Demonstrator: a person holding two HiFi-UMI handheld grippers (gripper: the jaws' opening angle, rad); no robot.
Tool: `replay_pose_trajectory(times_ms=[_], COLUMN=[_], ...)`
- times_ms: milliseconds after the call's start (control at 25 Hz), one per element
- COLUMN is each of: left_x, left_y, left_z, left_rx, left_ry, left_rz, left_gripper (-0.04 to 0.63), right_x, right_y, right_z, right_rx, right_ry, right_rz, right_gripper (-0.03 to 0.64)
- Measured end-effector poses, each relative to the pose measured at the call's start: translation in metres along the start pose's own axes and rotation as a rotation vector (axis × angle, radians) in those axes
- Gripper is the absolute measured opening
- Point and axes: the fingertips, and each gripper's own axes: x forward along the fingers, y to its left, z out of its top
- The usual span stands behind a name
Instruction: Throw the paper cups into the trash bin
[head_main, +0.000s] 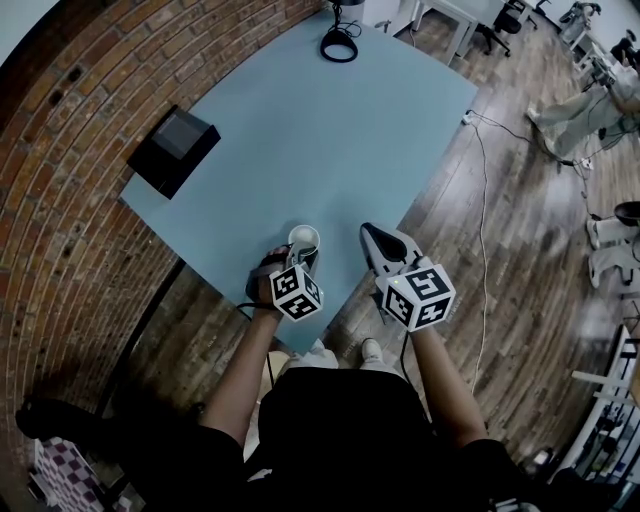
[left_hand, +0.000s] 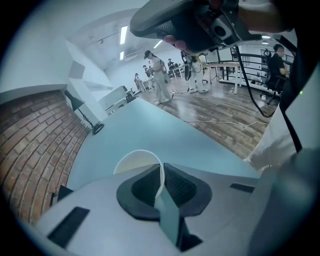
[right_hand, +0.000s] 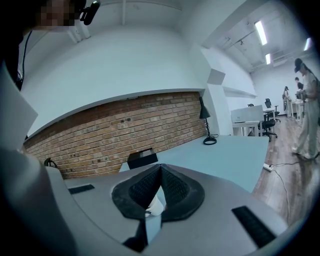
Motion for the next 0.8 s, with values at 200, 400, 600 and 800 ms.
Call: replay_pose_trajectory(times_ms=[200,400,600,800], left_x=[-0.008,-0.026,-0.047,-0.072], left_y=[0.003,0.009,0.017,0.016], left_z=[0.009,0.026,0.041,0.05], left_rx=[-0.032,-0.074,-0.09,-0.115], left_ry=[-0.006,-0.037,-0.056,-0.061], left_rz=[0.016,0.055,0.107,0.16], left_gripper=[0.032,0.032,0.032,0.032], right_x=[-0.004,-0.01,-0.016,-0.023], right_y=[0.001,0.004,0.01,0.02], right_z=[0.004,0.008,0.009,0.01], right_rx=[0.008,-0.022,-0.039,-0.049], right_ry=[-0.012,-0.013,-0.018,-0.02], right_rz=[0.025,0.047,0.079,0.128], right_gripper=[0.005,0.005,0.005,0.005])
